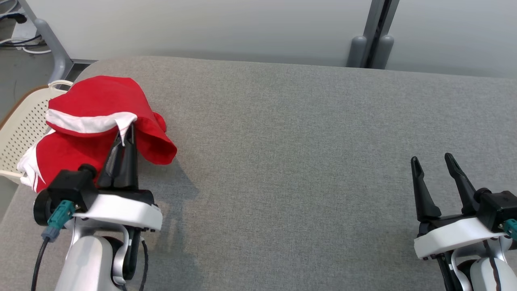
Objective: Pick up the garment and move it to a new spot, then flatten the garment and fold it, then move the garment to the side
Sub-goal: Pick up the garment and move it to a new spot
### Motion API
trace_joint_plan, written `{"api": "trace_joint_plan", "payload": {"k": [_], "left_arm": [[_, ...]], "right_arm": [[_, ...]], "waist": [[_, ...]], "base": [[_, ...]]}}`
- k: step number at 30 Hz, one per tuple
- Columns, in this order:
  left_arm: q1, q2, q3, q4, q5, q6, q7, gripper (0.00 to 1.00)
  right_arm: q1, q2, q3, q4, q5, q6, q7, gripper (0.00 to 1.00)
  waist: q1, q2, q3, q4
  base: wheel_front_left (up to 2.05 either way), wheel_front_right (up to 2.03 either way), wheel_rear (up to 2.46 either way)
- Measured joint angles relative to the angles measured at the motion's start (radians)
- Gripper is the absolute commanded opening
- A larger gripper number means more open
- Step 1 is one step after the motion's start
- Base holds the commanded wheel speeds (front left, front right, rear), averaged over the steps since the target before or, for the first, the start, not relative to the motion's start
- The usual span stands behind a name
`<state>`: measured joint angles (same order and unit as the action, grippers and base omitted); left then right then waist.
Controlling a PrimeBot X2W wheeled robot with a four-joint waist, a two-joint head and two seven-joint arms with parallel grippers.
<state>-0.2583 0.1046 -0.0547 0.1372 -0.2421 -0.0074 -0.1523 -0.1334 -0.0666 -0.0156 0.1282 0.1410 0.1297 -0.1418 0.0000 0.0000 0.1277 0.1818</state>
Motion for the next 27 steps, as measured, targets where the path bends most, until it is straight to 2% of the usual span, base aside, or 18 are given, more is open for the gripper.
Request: {"api": "trace_joint_plan", "payload": {"k": [8,13,27], "left_arm": [[0.092,-0.022,-0.072,-0.141,-0.011,0.007,0.078,0.00],[0.061,-0.033,-0.143,-0.162,-0.014,-0.014,0.092,0.00],[-0.254,-0.053,-0.359,-0.108,0.013,-0.077,0.116,0.00]], "right_arm": [[-0.001,0.010,0.000,-0.030,-0.001,0.000,0.009,1.00],[-0.026,0.012,0.009,-0.056,-0.001,0.000,0.011,1.00],[-0.085,0.016,0.045,-0.011,0.065,0.000,-0.043,1.00]], "waist": [[0.0000,0.0000,0.014,-0.040],[0.0000,0.0000,0.051,-0.093],[0.0000,0.0000,0.166,-0.365]], "base": [[0.00,0.00,0.00],[0.00,0.00,0.00],[0.00,0.00,0.00]]}}
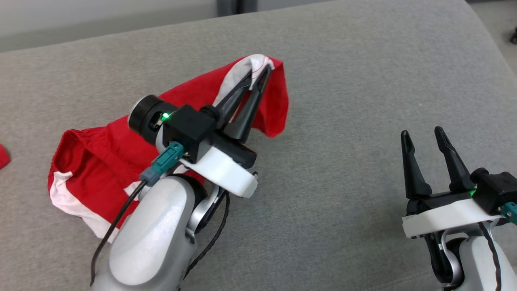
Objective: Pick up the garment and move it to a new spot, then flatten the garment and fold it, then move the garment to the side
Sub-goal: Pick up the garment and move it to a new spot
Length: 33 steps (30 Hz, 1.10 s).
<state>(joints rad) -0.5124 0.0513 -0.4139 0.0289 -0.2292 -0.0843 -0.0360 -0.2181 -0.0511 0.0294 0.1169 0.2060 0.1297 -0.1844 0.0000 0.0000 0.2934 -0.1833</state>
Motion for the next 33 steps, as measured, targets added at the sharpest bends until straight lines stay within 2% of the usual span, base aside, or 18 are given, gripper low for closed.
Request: {"api": "trace_joint_plan", "payload": {"k": [4,8,13,17,18,19,20,29,33], "left_arm": [[-0.060,-0.003,-0.048,0.040,-0.009,-0.011,0.011,0.00],[-0.067,-0.002,-0.066,0.146,-0.021,-0.012,0.033,0.00],[-0.061,-0.002,-0.089,0.285,-0.036,-0.016,0.044,0.00],[-0.054,-0.002,-0.129,0.349,-0.044,-0.022,0.039,0.00],[-0.053,-0.002,-0.140,0.360,-0.046,-0.026,0.035,0.11],[-0.053,-0.002,-0.153,0.371,-0.050,-0.029,0.035,0.46],[-0.053,-0.002,-0.163,0.380,-0.052,-0.029,0.033,1.00],[-0.019,-0.003,-0.243,0.384,-0.090,-0.019,-0.049,1.00],[0.014,-0.003,-0.220,0.362,-0.110,0.018,-0.091,1.00]], "right_arm": [[-0.009,0.001,0.007,0.028,0.031,0.000,-0.019,1.00],[-0.021,0.001,0.016,0.053,0.052,0.000,-0.038,1.00],[-0.041,0.001,0.029,0.081,0.069,0.000,-0.054,1.00],[-0.052,0.001,0.030,0.095,0.074,0.000,-0.063,1.00],[-0.057,0.001,0.030,0.097,0.074,0.000,-0.063,1.00],[-0.060,0.002,0.032,0.100,0.073,0.000,-0.063,1.00],[-0.061,0.002,0.032,0.103,0.073,0.000,-0.064,1.00],[-0.058,0.003,0.013,0.119,0.039,0.000,-0.062,1.00],[-0.040,0.003,-0.002,0.111,0.026,0.000,-0.048,1.00]], "waist": [[0.0000,0.0000,0.034,-0.071],[0.0000,0.0000,0.073,-0.121],[0.0000,0.0000,0.117,-0.147],[0.0001,0.0000,0.126,-0.137],[0.0000,0.0000,0.126,-0.130],[0.0000,0.0000,0.125,-0.124],[0.0000,0.0000,0.123,-0.117],[0.0000,0.0000,0.054,-0.048],[0.0000,0.0000,0.016,-0.019]], "base": [[0.00,0.00,0.00],[0.00,0.00,0.00],[0.00,0.00,0.00],[0.00,0.00,0.00],[0.00,0.00,0.00],[0.00,0.00,0.00],[0.00,0.00,0.00],[0.00,0.00,0.00],[0.00,0.00,0.00]]}}
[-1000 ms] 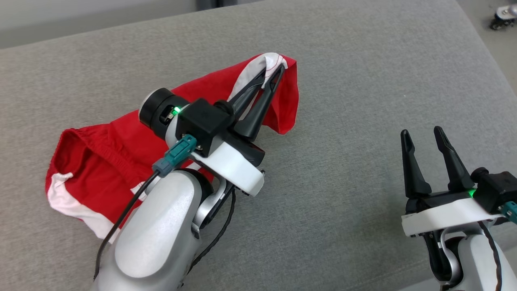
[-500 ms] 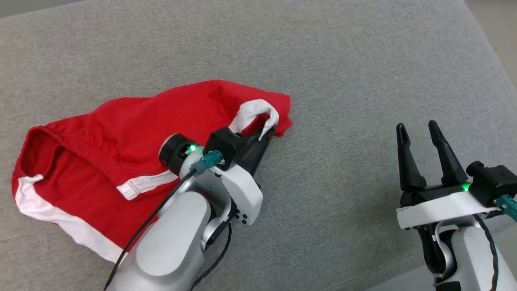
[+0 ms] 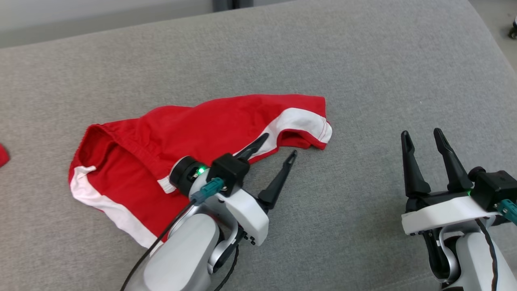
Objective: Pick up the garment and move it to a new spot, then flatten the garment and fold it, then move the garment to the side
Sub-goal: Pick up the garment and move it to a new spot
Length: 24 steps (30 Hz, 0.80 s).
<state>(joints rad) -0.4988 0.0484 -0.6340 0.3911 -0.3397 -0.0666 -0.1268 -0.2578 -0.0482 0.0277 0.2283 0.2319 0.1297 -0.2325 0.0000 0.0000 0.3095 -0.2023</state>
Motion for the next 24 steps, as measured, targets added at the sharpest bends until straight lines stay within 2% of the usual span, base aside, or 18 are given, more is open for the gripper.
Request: {"api": "trace_joint_plan", "payload": {"k": [6,7,15,24], "left_arm": [[0.059,0.020,0.084,-0.038,-0.045,0.074,-0.043,1.00],[0.059,0.020,0.084,-0.038,-0.045,0.074,-0.043,1.00],[0.139,0.078,0.222,-0.079,-0.100,0.175,-0.092,1.00],[0.231,0.149,0.356,-0.105,-0.140,0.220,-0.126,1.00]], "right_arm": [[0.033,0.000,-0.024,-0.019,-0.014,0.000,0.022,1.00],[0.033,0.000,-0.024,-0.019,-0.014,0.000,0.022,1.00],[0.072,0.000,-0.035,-0.042,-0.033,0.000,0.054,1.00],[0.108,0.000,-0.050,-0.047,-0.044,0.000,0.077,1.00]], "waist": [[0.0000,0.0000,-0.051,0.045],[0.0000,0.0000,-0.051,0.045],[0.0000,0.0000,-0.108,0.103],[0.0000,0.0000,-0.169,0.154]], "base": [[0.00,0.00,0.00],[0.00,0.00,0.00],[0.00,0.00,0.00],[0.00,0.00,0.00]]}}
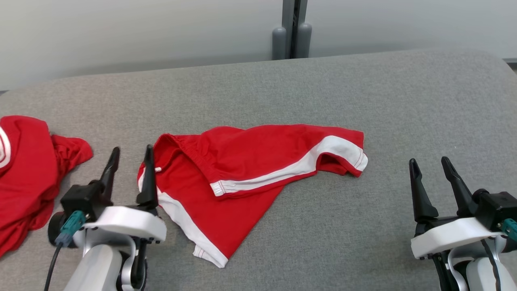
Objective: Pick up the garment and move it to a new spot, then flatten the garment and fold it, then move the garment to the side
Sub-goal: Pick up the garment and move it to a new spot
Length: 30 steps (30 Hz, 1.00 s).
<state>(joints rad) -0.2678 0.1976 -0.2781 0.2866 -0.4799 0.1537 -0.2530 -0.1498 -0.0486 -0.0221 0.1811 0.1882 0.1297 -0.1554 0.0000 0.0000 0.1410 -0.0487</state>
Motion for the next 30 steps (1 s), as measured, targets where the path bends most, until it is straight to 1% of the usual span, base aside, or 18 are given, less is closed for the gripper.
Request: {"api": "trace_joint_plan", "payload": {"k": [3,12,22,30], "left_arm": [[0.038,0.018,0.027,-0.012,-0.003,0.015,-0.004,1.00],[0.144,0.058,0.034,-0.054,0.004,0.014,-0.006,1.00],[0.222,0.080,-0.008,-0.106,0.025,0.021,0.027,1.00],[0.260,0.085,-0.027,-0.125,0.031,0.029,0.047,1.00]], "right_arm": [[0.013,0.000,-0.001,0.000,-0.002,0.000,0.005,1.00],[0.054,0.000,-0.006,-0.005,-0.015,0.000,0.023,1.00],[0.116,0.000,-0.014,-0.021,-0.024,0.000,0.046,1.00],[0.160,0.000,-0.026,-0.048,-0.031,0.000,0.070,1.00]], "waist": [[0.0000,0.0000,-0.019,0.012],[0.0000,0.0000,-0.072,0.032],[0.0000,0.0000,-0.118,0.044],[0.0000,0.0000,-0.149,0.044]], "base": [[0.00,0.00,0.00],[0.00,0.00,0.00],[0.00,0.00,0.00],[0.00,0.00,0.00]]}}
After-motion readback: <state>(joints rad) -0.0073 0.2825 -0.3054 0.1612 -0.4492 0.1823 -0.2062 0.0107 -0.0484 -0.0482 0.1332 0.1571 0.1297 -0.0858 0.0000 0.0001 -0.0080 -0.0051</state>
